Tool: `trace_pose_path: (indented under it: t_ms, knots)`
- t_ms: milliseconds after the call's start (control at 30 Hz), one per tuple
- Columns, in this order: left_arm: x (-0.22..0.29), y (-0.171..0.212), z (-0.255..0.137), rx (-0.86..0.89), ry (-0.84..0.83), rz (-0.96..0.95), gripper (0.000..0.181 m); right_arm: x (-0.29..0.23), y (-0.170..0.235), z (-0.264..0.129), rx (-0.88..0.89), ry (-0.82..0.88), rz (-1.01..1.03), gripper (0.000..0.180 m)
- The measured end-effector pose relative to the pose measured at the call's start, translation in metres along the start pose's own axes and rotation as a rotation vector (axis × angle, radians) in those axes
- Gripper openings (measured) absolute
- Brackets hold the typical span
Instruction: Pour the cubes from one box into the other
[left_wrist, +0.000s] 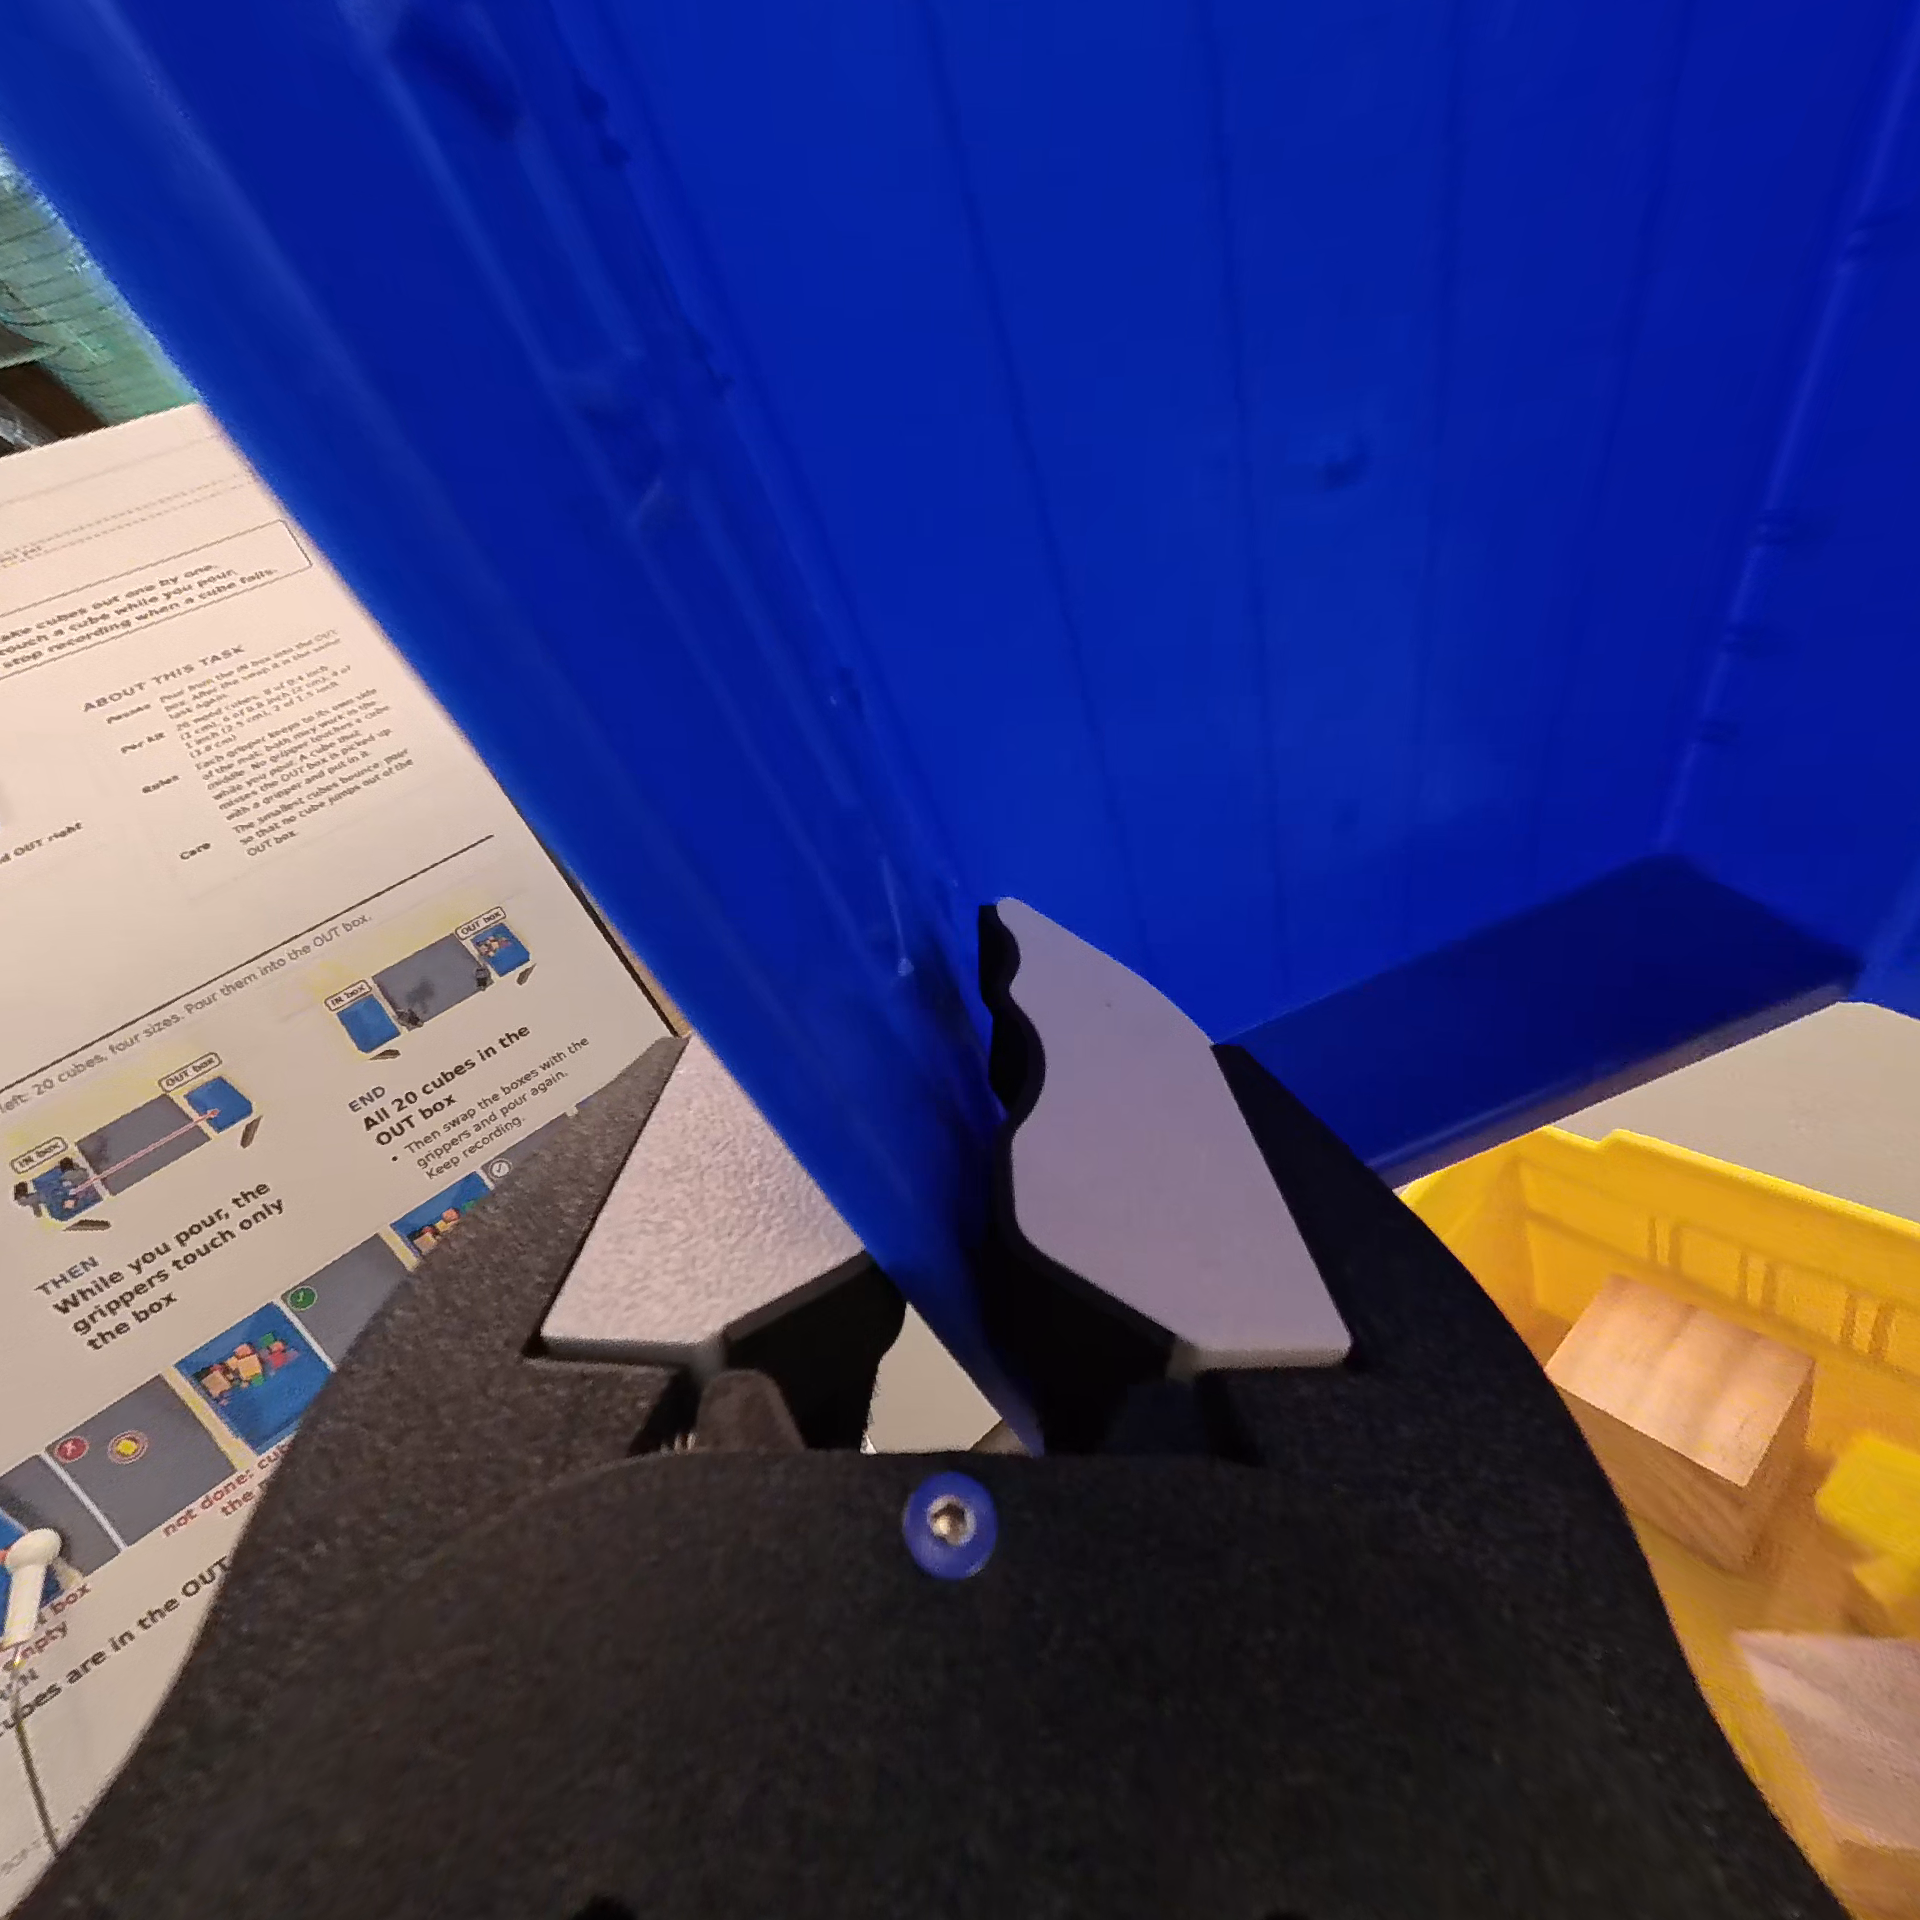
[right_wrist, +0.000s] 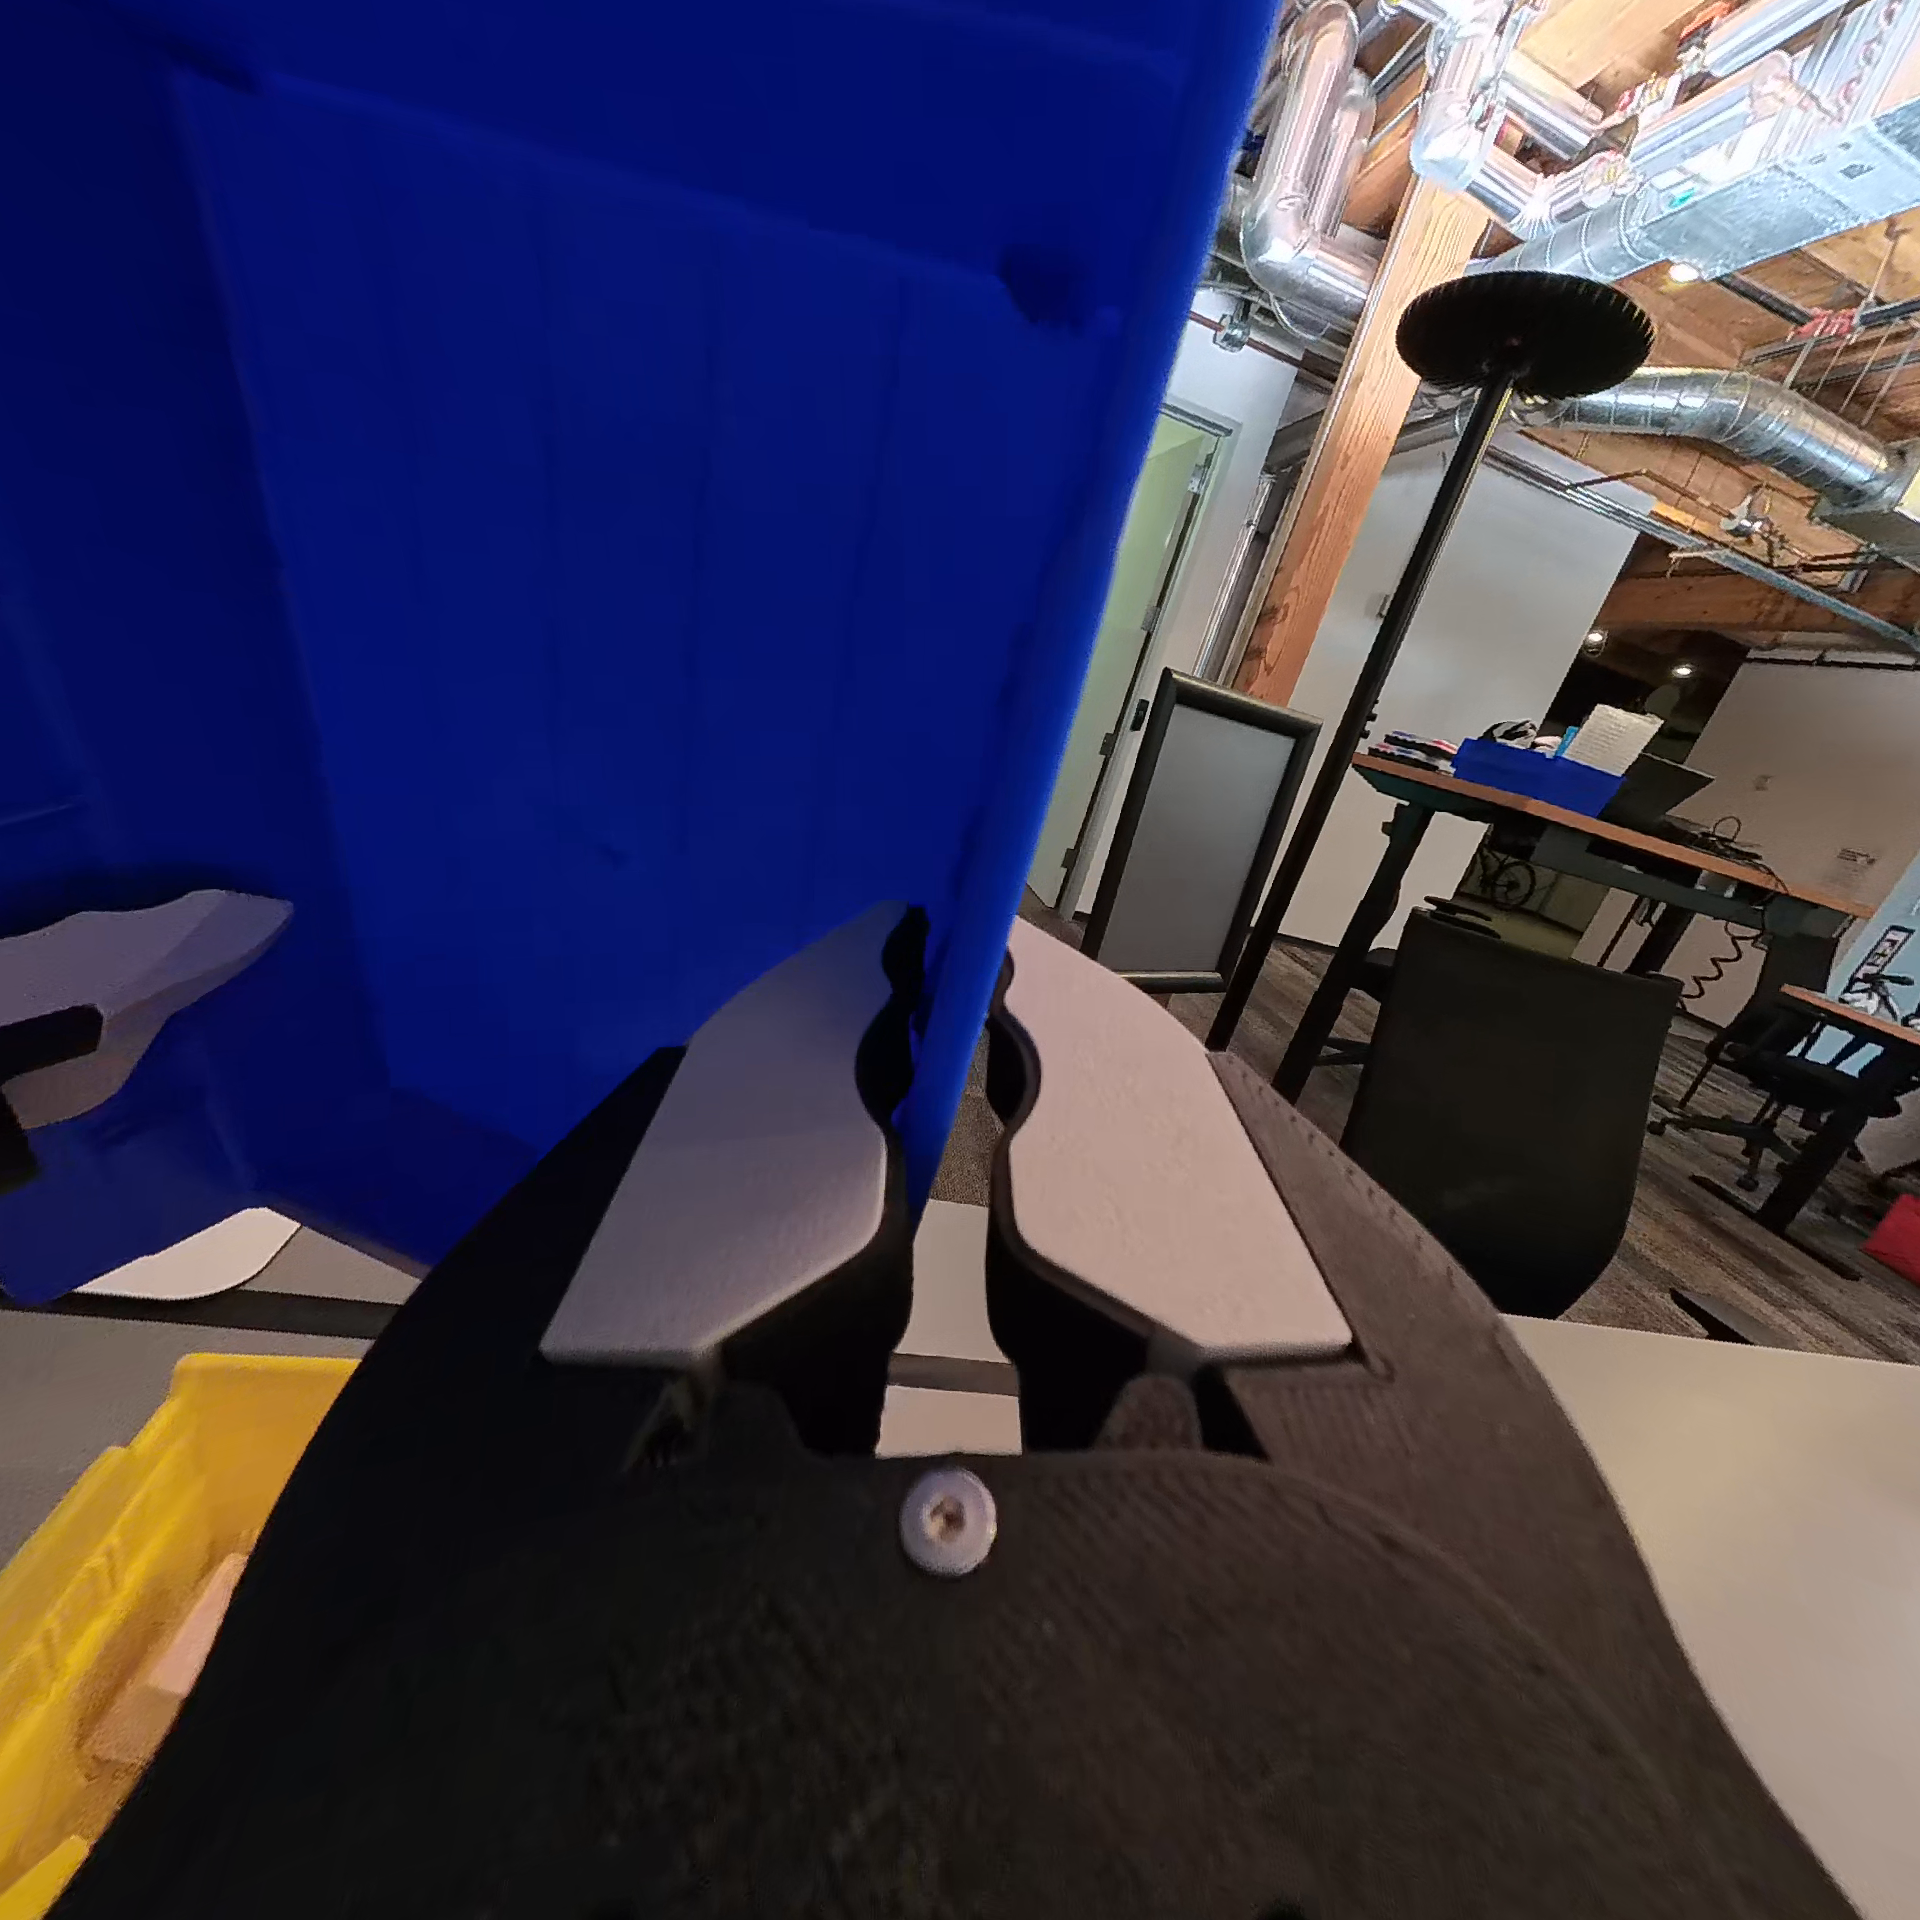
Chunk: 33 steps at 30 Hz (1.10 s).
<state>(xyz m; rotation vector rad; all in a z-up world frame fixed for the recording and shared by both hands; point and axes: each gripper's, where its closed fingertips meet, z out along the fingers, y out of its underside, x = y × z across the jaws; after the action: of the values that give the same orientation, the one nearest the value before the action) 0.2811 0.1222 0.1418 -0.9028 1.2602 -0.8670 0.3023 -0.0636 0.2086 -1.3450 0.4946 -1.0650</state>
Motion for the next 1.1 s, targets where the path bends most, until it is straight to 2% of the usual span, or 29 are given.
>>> trace_pose_path:
  t_ms: [33, 233, 533, 633, 767, 900, 967, 1033, 1100]
  knots:
    - [0.0, -0.001, 0.0, 0.003, 0.0, 0.0, 0.01, 0.0, 0.0, 0.0, 0.002, 0.001, -0.001, 0.009]
    - [0.001, -0.007, -0.002, 0.035, -0.006, 0.001, 0.01, 0.003, -0.008, -0.006, 0.036, 0.014, -0.015, 0.009]
    - [0.014, -0.003, 0.002, -0.06, 0.0, -0.125, 0.005, 0.013, 0.011, 0.0, -0.052, -0.029, 0.099, 0.012]
    - [0.031, -0.001, 0.005, -0.095, 0.05, -0.147, 0.005, 0.025, 0.013, -0.005, -0.068, 0.01, 0.1, 0.009]
    - [0.069, 0.001, 0.007, -0.178, 0.191, -0.125, 0.015, 0.047, 0.014, -0.016, -0.096, 0.081, 0.117, 0.005]
    - [0.108, -0.002, 0.006, -0.23, 0.365, -0.231, 0.034, 0.071, 0.012, -0.004, -0.21, 0.056, 0.105, 0.005]
    - [0.123, -0.011, 0.002, -0.212, 0.465, -0.327, 0.055, 0.077, 0.01, 0.014, -0.333, -0.01, 0.094, 0.005]
    - [0.117, -0.031, -0.006, -0.13, 0.506, -0.434, 0.075, 0.081, 0.016, 0.03, -0.489, -0.077, 0.061, 0.005]
    - [0.089, -0.052, -0.02, -0.006, 0.472, -0.497, 0.07, 0.09, 0.032, 0.041, -0.647, -0.105, 0.017, 0.006]
